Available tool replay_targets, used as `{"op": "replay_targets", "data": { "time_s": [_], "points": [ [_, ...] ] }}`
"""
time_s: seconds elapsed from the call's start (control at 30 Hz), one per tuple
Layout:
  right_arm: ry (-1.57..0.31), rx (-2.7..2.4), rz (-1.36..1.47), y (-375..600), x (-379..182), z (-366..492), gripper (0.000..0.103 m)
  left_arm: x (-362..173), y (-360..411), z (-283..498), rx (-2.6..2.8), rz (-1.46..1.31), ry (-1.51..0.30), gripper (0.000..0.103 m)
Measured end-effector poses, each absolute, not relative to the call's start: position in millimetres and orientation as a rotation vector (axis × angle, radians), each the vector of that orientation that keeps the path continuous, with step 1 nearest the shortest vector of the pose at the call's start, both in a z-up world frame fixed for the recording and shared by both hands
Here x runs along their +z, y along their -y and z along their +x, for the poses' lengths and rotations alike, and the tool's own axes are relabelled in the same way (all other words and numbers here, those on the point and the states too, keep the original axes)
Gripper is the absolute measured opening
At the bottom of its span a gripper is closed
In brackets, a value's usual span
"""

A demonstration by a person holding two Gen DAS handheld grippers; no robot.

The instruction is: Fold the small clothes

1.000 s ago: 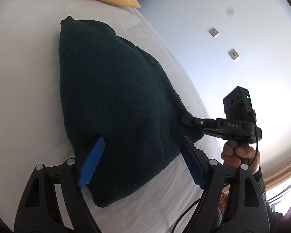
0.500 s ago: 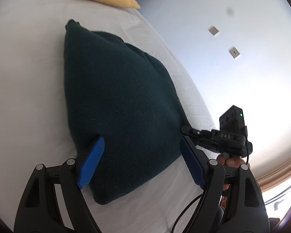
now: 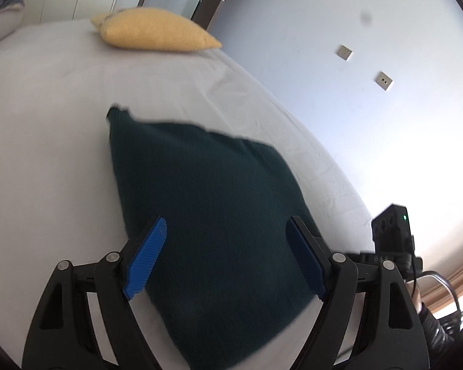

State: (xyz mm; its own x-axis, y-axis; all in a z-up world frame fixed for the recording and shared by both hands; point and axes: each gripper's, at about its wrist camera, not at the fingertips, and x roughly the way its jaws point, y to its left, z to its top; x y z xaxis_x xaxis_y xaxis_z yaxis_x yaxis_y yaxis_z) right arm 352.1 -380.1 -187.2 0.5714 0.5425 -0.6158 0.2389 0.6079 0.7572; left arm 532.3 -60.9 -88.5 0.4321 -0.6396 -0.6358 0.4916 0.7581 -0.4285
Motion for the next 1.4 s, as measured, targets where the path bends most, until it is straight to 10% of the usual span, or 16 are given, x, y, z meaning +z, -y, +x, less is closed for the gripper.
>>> {"op": "replay_targets", "data": {
  "time_s": [0.17, 0.53, 0.63, 1.0, 1.13, 1.27, 1.33, 1.4],
  "points": [
    [-0.971, 0.232, 0.947, 383, -190, 351, 0.003, -108, 79, 579, -0.706, -0.195, -1.003, 0.029],
    [-0.993, 0.187, 0.867, 382, -160, 351, 0.011, -151, 73, 602, -0.702, -0.242, -1.111, 0.028],
    [-0.951, 0.048, 0.695, 383, -117, 358, 0.032, -149, 75, 599, -0.689, -0.223, -1.098, 0.028],
    [-1.001, 0.244, 0.666, 335, -132, 476, 0.032, -151, 75, 594, -0.698, -0.232, -1.089, 0.028],
    [-1.012, 0.217, 0.687, 352, -159, 475, 0.002, -155, 75, 597, -0.712, -0.25, -1.084, 0.028],
    [-0.992, 0.222, 0.749, 363, -160, 466, 0.0, -148, 69, 593, -0.711, -0.273, -1.057, 0.028],
    [-0.964, 0.224, 0.724, 364, -143, 455, 0.019, -135, 57, 585, -0.702, -0.323, -1.045, 0.029],
    [-0.899, 0.203, 0.699, 369, -122, 442, 0.061, -125, 43, 578, -0.696, -0.353, -1.025, 0.034]
  ]
}}
